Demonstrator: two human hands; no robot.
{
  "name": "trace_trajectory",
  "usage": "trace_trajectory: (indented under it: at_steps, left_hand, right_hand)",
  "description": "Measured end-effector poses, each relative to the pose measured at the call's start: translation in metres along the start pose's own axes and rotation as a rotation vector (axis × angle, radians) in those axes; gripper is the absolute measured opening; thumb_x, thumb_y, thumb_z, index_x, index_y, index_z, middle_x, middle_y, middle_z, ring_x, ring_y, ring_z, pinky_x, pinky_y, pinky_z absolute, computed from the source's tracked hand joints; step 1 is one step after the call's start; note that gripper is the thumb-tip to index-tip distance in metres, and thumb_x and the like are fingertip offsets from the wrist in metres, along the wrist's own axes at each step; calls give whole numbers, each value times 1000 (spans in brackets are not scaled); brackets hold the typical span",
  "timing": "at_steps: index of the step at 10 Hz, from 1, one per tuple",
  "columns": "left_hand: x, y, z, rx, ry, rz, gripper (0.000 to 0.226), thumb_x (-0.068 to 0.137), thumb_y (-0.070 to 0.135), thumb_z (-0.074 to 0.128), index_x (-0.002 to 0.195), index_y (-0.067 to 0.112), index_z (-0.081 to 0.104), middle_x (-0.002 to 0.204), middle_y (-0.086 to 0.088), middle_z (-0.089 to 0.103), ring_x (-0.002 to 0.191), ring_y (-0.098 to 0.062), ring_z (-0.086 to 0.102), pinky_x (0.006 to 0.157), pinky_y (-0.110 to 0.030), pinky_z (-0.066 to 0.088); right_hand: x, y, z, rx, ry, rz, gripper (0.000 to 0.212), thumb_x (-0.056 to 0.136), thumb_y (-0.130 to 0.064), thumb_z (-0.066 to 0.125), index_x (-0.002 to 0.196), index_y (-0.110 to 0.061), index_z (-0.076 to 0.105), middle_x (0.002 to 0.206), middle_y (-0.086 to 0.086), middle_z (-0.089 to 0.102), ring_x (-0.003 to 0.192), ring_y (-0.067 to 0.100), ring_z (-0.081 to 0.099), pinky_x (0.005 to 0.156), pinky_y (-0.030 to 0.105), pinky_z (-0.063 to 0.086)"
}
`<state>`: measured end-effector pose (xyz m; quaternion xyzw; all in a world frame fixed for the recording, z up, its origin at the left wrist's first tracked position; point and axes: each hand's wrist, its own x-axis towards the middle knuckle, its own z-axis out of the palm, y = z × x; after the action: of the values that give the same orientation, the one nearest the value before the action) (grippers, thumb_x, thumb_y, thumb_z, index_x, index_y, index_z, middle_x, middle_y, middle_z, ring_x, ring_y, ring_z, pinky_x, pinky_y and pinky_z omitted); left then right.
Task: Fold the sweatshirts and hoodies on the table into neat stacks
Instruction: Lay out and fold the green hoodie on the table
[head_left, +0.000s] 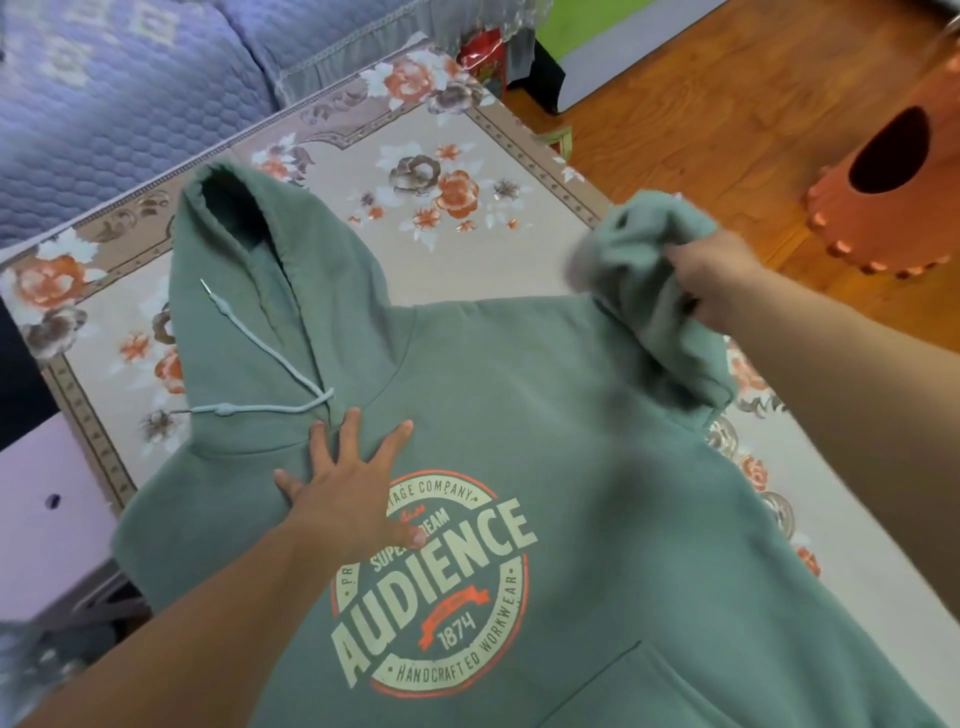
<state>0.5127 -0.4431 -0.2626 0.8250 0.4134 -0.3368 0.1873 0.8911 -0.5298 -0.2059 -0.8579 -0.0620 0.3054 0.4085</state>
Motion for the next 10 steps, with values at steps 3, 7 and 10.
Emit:
trace_trajectory:
  at_steps: [3, 7, 10]
  left_hand:
    - [-9, 17, -8, 38, 20, -41, 129, 71, 66, 81, 155, 51, -16, 163, -6, -31, 152, -45, -21, 107, -68, 38]
    - [-2, 20, -5, 1, 54, -26, 131, 66, 57, 89, 157, 46, -5, 165, -11, -23, 151, -50, -17, 113, -61, 34]
    - [-6, 14, -4, -11, 84, -4, 130, 67, 61, 87, 157, 49, -7, 166, -8, -23, 152, -47, -18, 113, -60, 35]
  right_hand:
    - [77, 22, -196, 338, 380, -110, 30, 75, -35, 76, 102, -27, 66, 102, -4, 68, 79, 11, 67, 70, 30, 59]
    - [11, 55, -114, 323, 392, -1, 40, 96, -26, 66, 136, -22, 59, 120, -1, 63, 113, 20, 58, 105, 41, 46]
    - [-64, 70, -56, -344, 58, -809, 27, 99, -20, 52, 115, -4, 67, 116, 8, 64, 105, 16, 57, 89, 19, 39]
